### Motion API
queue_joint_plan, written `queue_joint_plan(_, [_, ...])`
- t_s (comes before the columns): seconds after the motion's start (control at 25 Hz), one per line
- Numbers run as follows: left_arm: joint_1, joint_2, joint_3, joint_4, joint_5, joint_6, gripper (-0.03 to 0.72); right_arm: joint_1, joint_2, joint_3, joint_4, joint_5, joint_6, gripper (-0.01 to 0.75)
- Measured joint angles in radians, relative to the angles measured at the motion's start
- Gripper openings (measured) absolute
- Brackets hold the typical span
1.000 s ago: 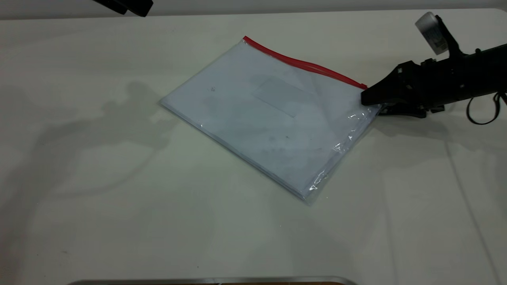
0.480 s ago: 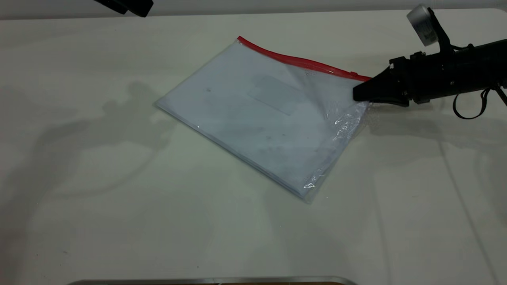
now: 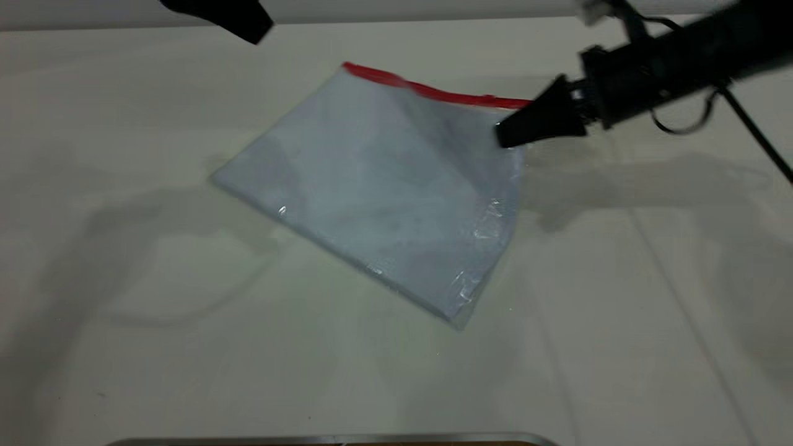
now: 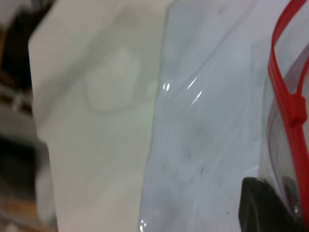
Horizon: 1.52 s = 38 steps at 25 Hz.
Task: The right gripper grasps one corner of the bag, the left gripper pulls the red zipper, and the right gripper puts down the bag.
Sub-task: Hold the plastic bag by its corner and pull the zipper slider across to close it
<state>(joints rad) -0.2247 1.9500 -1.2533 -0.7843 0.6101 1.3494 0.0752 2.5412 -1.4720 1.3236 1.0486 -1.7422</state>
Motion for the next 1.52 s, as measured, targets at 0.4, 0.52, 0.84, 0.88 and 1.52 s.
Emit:
queue_joint_plan(0.4, [-0.077, 0.035, 0.000, 0.000, -0.022, 0.131, 0.546, 0.169, -0.105, -0.037, -0.164, -0.132, 0.014, 0.034])
queue_joint_plan(0.52, [-0.088, 0.056, 0.000, -0.002, -0.014, 0.184, 0.546, 0.197, -0.132, -0.037, -0.188, -0.141, 0.015, 0.034])
queue_joint_plan(0.84, [-0.108, 0.100, 0.000, -0.015, 0.015, 0.352, 0.546, 0.268, -0.175, -0.037, -0.291, -0.155, 0.004, 0.034])
queue_joint_plan(0.88, [-0.109, 0.101, 0.000, -0.027, 0.015, 0.372, 0.546, 0.277, -0.179, -0.037, -0.299, -0.155, 0.003, 0.034])
queue_joint_plan(1.52, [-0.132, 0.102, 0.000, -0.167, 0.053, 0.513, 0.546, 0.313, -0.212, -0.037, -0.325, -0.113, 0.003, 0.034])
